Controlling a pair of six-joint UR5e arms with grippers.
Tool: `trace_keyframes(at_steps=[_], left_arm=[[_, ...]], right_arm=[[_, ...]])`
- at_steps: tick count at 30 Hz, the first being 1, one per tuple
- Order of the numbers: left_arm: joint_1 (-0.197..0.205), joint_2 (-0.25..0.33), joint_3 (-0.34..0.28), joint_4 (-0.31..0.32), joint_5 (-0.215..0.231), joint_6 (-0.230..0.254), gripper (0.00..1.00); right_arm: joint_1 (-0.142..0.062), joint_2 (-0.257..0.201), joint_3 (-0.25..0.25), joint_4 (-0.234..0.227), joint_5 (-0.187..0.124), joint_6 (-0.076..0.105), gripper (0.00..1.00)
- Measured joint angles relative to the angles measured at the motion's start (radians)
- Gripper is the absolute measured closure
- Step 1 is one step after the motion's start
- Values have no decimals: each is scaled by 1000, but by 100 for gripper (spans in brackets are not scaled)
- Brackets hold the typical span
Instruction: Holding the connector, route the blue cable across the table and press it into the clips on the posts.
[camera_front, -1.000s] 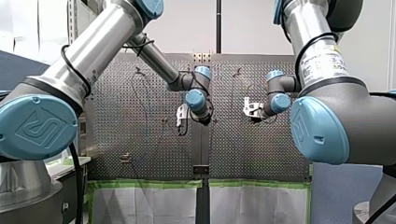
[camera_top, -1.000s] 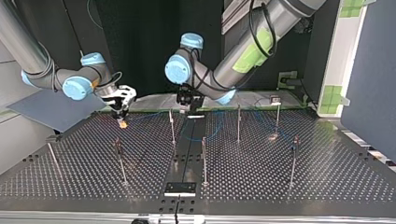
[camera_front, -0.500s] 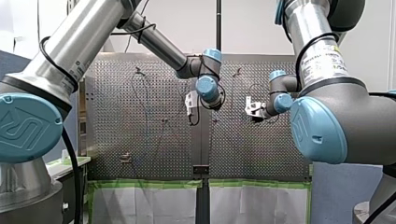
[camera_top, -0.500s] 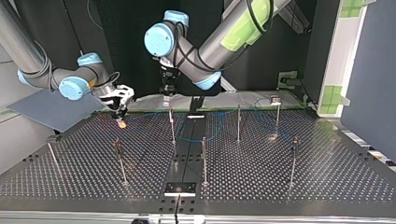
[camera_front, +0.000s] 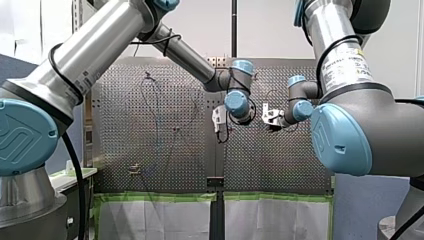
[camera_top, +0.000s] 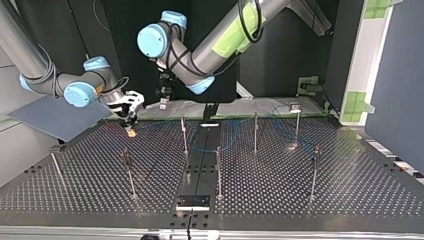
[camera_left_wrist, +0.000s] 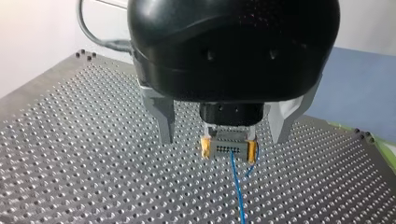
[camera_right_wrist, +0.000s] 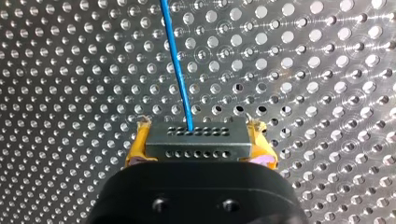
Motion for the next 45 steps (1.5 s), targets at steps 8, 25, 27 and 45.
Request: trace_keyframes(at_steps=[8, 25, 27, 45], left_arm=[[19, -69, 73, 2, 3, -6, 0], [29, -142, 136, 13, -24, -12, 0], [29, -142, 144, 16, -32, -16, 0], [31, -201, 227, -35, -34, -37, 0]], right_arm=[[-3, 0, 0, 0, 0, 0, 100], [-4, 0, 0, -1, 0, 1, 100], [-4, 0, 0, 0, -1, 1, 100], [-5, 0, 0, -1, -3, 2, 100]])
